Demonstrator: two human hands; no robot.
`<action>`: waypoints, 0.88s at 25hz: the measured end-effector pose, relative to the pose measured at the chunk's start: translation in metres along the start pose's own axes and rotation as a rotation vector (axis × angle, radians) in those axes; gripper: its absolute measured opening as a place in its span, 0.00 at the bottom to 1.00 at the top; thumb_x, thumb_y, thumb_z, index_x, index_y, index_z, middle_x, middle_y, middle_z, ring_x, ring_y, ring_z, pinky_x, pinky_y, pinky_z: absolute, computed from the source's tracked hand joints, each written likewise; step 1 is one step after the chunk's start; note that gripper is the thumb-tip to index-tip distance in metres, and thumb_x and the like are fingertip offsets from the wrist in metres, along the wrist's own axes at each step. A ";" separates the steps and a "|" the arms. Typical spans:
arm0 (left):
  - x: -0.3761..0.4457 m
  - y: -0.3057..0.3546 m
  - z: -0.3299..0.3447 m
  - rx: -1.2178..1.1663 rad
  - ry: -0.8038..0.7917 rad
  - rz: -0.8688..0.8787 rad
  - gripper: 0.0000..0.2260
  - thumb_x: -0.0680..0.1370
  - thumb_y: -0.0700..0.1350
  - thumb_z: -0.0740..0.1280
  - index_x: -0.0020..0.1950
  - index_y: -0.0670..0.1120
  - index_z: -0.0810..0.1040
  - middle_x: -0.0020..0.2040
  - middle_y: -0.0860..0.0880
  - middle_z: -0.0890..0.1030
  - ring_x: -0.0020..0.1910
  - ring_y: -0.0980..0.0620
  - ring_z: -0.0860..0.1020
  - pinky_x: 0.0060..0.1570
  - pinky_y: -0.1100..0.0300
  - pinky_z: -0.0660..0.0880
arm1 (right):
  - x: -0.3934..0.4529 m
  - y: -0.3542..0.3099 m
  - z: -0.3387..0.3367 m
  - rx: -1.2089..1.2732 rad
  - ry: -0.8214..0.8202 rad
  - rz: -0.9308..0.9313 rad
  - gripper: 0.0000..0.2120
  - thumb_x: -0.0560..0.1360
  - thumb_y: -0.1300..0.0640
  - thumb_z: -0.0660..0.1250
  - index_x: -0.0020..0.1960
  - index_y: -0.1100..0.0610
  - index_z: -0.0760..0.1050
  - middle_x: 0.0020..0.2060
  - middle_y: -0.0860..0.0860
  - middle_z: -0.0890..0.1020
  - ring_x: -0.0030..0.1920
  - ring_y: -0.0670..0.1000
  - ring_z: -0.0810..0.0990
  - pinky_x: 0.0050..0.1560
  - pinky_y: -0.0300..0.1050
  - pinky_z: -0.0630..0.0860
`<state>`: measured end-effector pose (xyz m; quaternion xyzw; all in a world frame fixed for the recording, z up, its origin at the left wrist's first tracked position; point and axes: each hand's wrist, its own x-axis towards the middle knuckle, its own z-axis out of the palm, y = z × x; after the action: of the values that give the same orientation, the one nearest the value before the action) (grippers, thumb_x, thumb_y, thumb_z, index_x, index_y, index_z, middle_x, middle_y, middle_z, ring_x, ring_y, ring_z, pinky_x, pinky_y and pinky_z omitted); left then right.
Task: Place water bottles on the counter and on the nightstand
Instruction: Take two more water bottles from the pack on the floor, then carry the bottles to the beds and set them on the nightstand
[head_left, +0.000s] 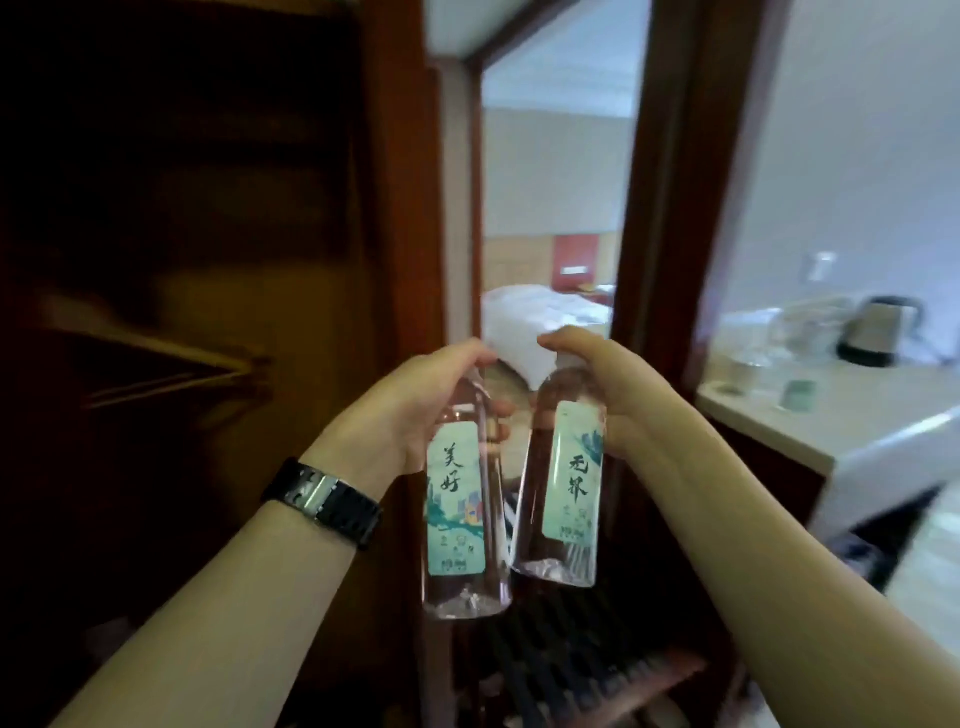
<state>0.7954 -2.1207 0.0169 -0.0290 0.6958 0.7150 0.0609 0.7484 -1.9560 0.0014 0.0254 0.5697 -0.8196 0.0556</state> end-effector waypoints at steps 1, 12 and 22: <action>0.019 -0.003 0.032 -0.015 -0.060 -0.061 0.11 0.77 0.49 0.66 0.43 0.41 0.78 0.29 0.44 0.83 0.25 0.46 0.81 0.35 0.53 0.80 | 0.002 -0.008 -0.043 0.041 0.082 0.040 0.16 0.63 0.55 0.76 0.43 0.64 0.78 0.29 0.56 0.76 0.28 0.55 0.76 0.37 0.50 0.77; 0.158 -0.044 0.371 -0.080 -0.427 -0.371 0.16 0.78 0.53 0.64 0.47 0.39 0.73 0.30 0.41 0.79 0.31 0.43 0.79 0.33 0.53 0.80 | -0.049 -0.034 -0.409 0.809 0.629 -0.031 0.24 0.81 0.48 0.56 0.73 0.59 0.67 0.65 0.58 0.76 0.58 0.62 0.78 0.50 0.57 0.75; 0.273 -0.058 0.585 -0.144 -0.593 -0.355 0.13 0.78 0.54 0.65 0.42 0.46 0.69 0.29 0.47 0.73 0.32 0.48 0.72 0.41 0.54 0.75 | 0.013 -0.066 -0.573 0.669 0.739 -0.223 0.16 0.64 0.56 0.73 0.47 0.61 0.72 0.36 0.58 0.75 0.33 0.57 0.78 0.35 0.49 0.81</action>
<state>0.5580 -1.5227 -0.0575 0.0554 0.5797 0.7180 0.3814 0.7155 -1.3972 -0.1389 0.2691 0.2569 -0.8943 -0.2484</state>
